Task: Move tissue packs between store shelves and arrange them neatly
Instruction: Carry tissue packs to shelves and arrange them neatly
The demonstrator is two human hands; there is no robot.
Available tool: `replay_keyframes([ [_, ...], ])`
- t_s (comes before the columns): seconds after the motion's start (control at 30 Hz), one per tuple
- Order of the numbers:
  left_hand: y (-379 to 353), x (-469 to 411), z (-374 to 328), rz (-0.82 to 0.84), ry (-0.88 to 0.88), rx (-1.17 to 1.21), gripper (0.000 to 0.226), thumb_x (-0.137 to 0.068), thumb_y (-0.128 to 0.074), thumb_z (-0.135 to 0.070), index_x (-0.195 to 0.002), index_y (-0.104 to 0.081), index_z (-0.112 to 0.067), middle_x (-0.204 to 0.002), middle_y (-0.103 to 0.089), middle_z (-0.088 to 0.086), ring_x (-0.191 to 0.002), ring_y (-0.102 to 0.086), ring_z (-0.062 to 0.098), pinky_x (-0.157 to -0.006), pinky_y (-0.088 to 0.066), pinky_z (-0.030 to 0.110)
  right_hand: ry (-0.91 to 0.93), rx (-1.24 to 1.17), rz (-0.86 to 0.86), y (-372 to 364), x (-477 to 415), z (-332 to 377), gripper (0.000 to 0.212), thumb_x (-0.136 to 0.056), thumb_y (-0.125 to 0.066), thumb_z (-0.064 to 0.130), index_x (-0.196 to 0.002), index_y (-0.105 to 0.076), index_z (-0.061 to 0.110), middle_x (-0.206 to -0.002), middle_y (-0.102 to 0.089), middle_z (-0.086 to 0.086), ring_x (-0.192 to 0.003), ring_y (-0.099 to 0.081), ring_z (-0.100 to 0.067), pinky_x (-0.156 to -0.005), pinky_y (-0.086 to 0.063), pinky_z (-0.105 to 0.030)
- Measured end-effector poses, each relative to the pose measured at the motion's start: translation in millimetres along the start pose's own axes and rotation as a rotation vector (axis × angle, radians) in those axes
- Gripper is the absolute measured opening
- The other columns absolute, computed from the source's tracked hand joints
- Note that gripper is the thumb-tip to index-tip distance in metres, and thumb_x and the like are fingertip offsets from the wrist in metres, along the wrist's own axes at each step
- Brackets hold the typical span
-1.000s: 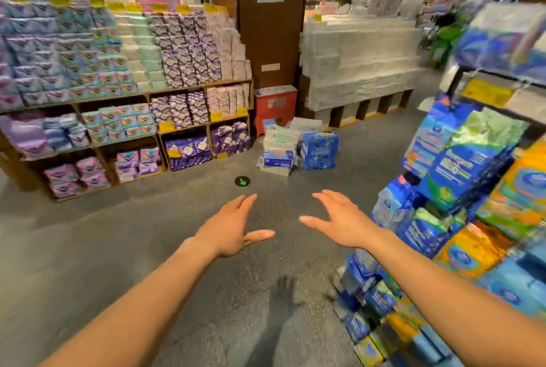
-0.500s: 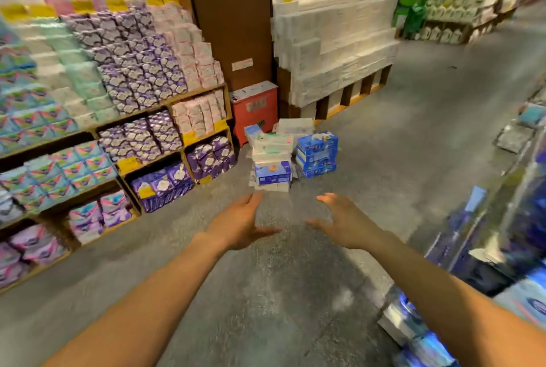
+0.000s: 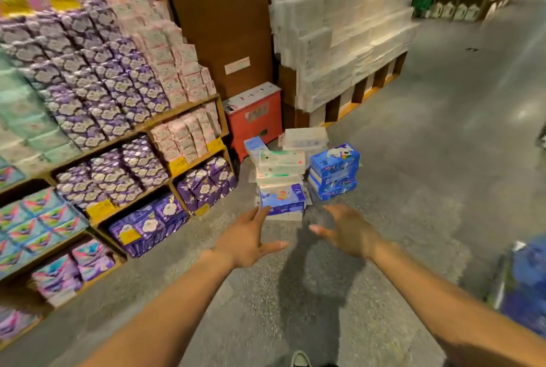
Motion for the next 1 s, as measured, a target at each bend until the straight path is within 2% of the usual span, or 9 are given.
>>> replay_keyframes([
  [0.1,30,-57,31,0.003,0.044,0.044,0.101,-0.085,-0.051,-0.075,-0.161,-0.005,-0.027,-0.168,-0.009,0.008,-0.153,-0.020,0.029,-0.121,-0.027,0.043,0.055,0.024,0.025,24,-68,19,0.057,-0.101,-0.058,0.044,-0.149,-0.046,0.017,-0.152,-0.049,-0.005,-0.140,-0.045,-0.027,-0.109,-0.036,-0.033],
  [0.3,77,-174,83,0.030,0.014,0.076,0.120,-0.067,-0.031,-0.094,-0.161,-0.007,-0.023,-0.168,-0.011,0.008,-0.153,-0.017,0.026,-0.122,-0.022,0.038,-0.005,0.005,0.084,46,-209,23,0.059,-0.096,-0.058,0.054,-0.142,-0.052,0.017,-0.143,-0.054,-0.009,-0.130,-0.051,-0.028,-0.105,-0.042,-0.038],
  [0.43,88,-272,128,0.072,-0.028,0.080,0.104,-0.083,-0.045,-0.079,-0.161,-0.008,-0.021,-0.168,-0.012,0.006,-0.153,-0.016,0.025,-0.123,-0.019,0.036,-0.069,-0.024,0.097,46,-305,12,0.061,-0.099,-0.057,0.050,-0.149,-0.044,0.017,-0.151,-0.047,-0.009,-0.136,-0.045,-0.026,-0.106,-0.038,-0.033],
  [0.53,87,-354,167,0.111,-0.064,0.074,0.116,-0.072,-0.033,-0.094,-0.161,-0.009,-0.023,-0.168,-0.015,0.005,-0.152,-0.020,0.026,-0.123,-0.024,0.040,-0.153,-0.087,0.100,38,-381,-5,0.069,-0.096,-0.058,0.057,-0.151,-0.042,0.019,-0.152,-0.047,-0.008,-0.135,-0.048,-0.026,-0.108,-0.040,-0.037],
  [0.67,66,-457,216,0.138,-0.072,0.092,0.109,-0.074,-0.038,-0.094,-0.160,-0.007,-0.033,-0.168,-0.014,-0.001,-0.153,-0.020,0.023,-0.121,-0.027,0.040,-0.253,-0.116,0.076,13,-482,-38,0.079,-0.094,-0.055,0.064,-0.156,-0.032,0.021,-0.153,-0.045,-0.007,-0.134,-0.048,-0.026,-0.107,-0.042,-0.039],
  [0.77,37,-521,246,0.178,-0.045,0.147,0.139,-0.046,-0.015,-0.110,-0.160,-0.011,-0.031,-0.167,-0.017,-0.004,-0.153,-0.020,0.020,-0.121,-0.026,0.042,-0.291,-0.130,0.089,-18,-549,-70,0.064,-0.099,-0.054,0.053,-0.150,-0.040,0.018,-0.148,-0.048,-0.010,-0.130,-0.049,-0.026,-0.096,-0.039,-0.029],
  [0.83,9,-567,269,0.182,-0.008,0.160,0.145,-0.041,-0.013,-0.110,-0.161,-0.011,-0.028,-0.167,-0.017,-0.005,-0.152,-0.021,0.020,-0.121,-0.026,0.040,-0.310,-0.158,0.088,-49,-596,-98,0.059,-0.100,-0.055,0.050,-0.148,-0.043,0.019,-0.147,-0.049,-0.010,-0.128,-0.051,-0.026,-0.095,-0.040,-0.030],
  [0.9,-29,-615,295,0.164,0.001,0.148,0.141,-0.046,-0.014,-0.108,-0.161,-0.010,-0.026,-0.167,-0.017,-0.003,-0.151,-0.023,0.021,-0.120,-0.026,0.037,-0.334,-0.162,0.099,-85,-645,-132,0.062,-0.099,-0.055,0.053,-0.147,-0.044,0.016,-0.146,-0.050,-0.011,-0.127,-0.052,-0.027,-0.099,-0.042,-0.034],
  [1.0,-99,-686,336,0.123,0.029,0.164,0.120,-0.066,-0.033,-0.094,-0.161,-0.008,-0.025,-0.167,-0.016,-0.001,-0.151,-0.022,0.021,-0.119,-0.025,0.036,-0.342,-0.133,0.132,-147,-717,-185,0.078,-0.093,-0.050,0.067,-0.149,-0.041,0.014,-0.149,-0.048,-0.010,-0.130,-0.051,-0.029,-0.104,-0.043,-0.038],
])
Point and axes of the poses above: each hand's wrist, its own x-axis away from the middle knuckle, its own y-axis out of the back of the hand, z = x × y, the point moved 4 cm from there along -x, towards the middle knuckle
